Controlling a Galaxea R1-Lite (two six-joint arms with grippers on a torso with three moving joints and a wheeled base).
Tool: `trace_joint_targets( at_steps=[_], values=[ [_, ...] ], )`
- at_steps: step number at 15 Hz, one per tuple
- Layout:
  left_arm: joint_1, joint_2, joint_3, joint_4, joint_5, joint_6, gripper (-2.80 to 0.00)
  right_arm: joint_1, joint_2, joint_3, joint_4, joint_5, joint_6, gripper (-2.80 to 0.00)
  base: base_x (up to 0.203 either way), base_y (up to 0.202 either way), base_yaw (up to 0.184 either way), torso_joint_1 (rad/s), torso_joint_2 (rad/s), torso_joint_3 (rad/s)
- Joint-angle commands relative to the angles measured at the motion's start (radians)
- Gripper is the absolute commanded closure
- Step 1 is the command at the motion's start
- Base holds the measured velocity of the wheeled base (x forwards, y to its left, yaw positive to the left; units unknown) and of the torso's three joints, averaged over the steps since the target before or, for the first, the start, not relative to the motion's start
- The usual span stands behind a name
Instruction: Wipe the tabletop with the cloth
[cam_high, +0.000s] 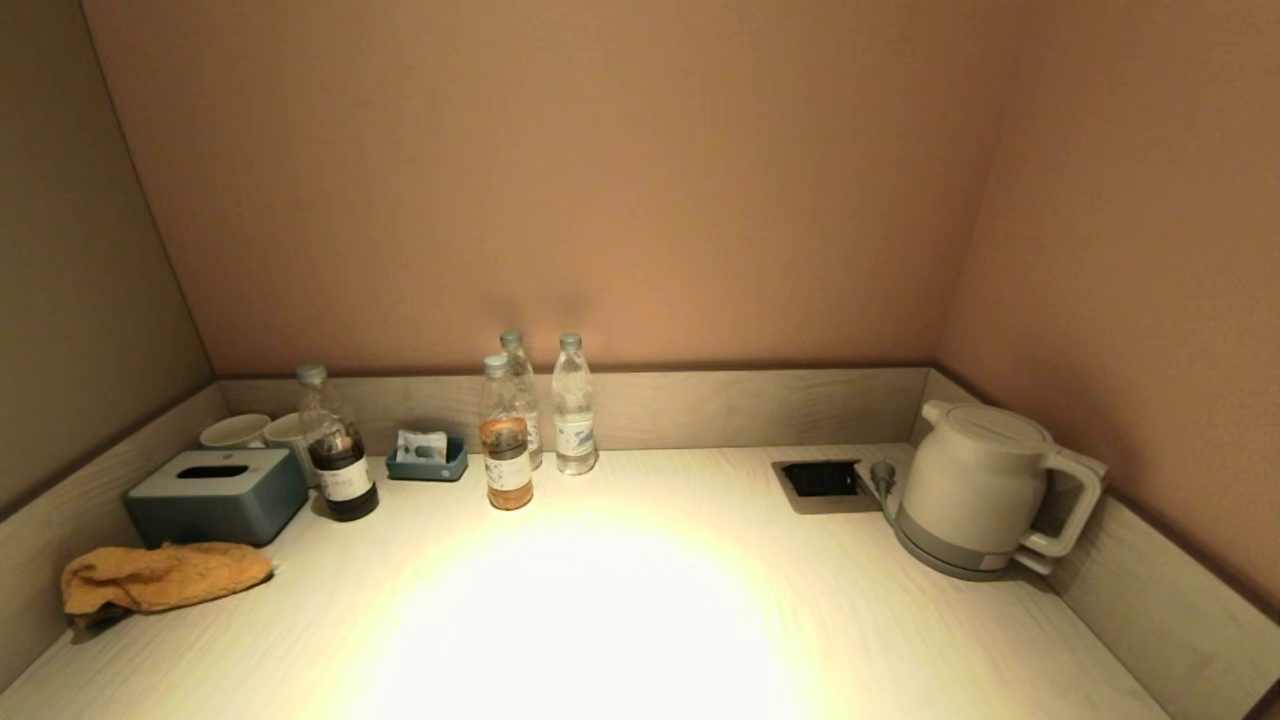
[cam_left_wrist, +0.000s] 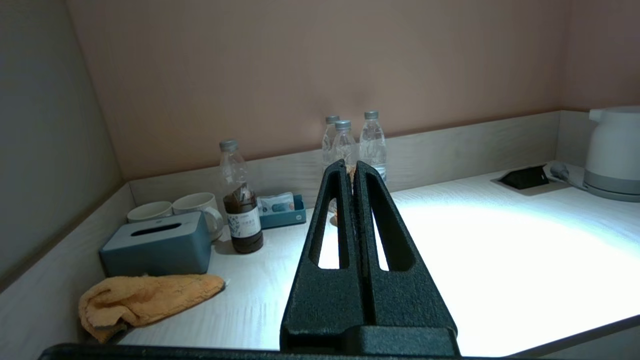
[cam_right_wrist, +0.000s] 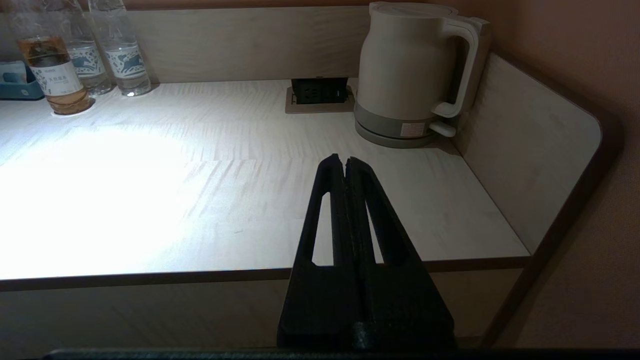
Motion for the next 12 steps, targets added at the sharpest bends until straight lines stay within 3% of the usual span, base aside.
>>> trace_joint_targets(
  at_steps=[1,5,12],
  values=[
    [0.000,-0.001,-0.001,-0.002,0.001,0.000,0.00,0.000,0.001,0.000,0.000,0.000,0.000,0.00,0.000,0.000,0.000,0.000,0.00,0.000],
    [0.002,-0.001,0.008,0.060,0.194,0.009,0.00,0.000,0.001,0.000,0.000,0.000,0.000,0.00,0.000,0.000,0.000,0.000,0.00,0.000],
    [0.000,-0.001,0.023,0.066,0.267,0.036,0.00,0.000,0.001,0.000,0.000,0.000,0.002,0.00,0.000,0.000,0.000,0.000,0.00,0.000]
  ],
)
